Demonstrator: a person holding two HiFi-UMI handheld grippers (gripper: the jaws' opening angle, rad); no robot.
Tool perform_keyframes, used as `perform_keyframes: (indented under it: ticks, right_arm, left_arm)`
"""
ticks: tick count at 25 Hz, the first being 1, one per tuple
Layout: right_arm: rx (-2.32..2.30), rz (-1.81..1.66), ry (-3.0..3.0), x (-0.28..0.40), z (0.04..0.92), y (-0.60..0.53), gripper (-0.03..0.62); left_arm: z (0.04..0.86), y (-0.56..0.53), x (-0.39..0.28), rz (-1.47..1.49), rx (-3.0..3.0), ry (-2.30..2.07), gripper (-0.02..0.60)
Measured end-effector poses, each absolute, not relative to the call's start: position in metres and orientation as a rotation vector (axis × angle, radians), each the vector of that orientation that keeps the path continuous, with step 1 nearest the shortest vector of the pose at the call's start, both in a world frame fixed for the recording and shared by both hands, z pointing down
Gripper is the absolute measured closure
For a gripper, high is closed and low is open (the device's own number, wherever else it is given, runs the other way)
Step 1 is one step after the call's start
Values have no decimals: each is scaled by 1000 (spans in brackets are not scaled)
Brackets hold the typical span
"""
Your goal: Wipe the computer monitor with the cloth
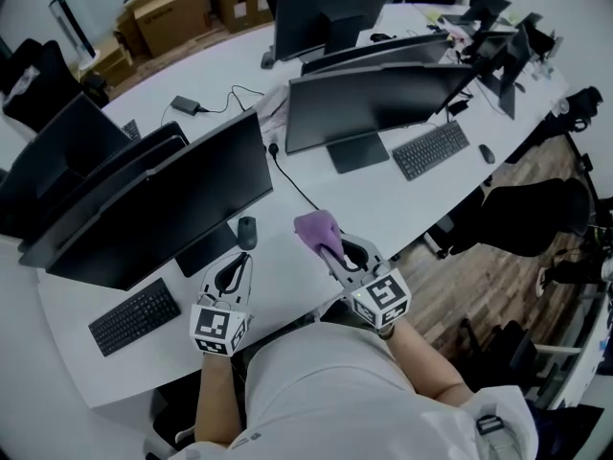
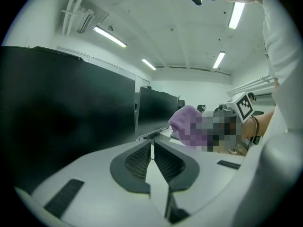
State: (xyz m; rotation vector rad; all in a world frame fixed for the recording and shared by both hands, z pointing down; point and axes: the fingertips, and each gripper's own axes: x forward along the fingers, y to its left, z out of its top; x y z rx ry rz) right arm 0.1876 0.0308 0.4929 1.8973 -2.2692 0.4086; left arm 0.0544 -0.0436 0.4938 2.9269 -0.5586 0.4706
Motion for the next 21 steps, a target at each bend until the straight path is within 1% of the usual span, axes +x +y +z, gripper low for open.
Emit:
perform_keyframes:
  ticks: [21]
  right_arm:
    - [1889, 454, -2304, 227, 509, 52, 494]
  left_arm:
    - [501, -19, 87, 510, 2910, -616, 575]
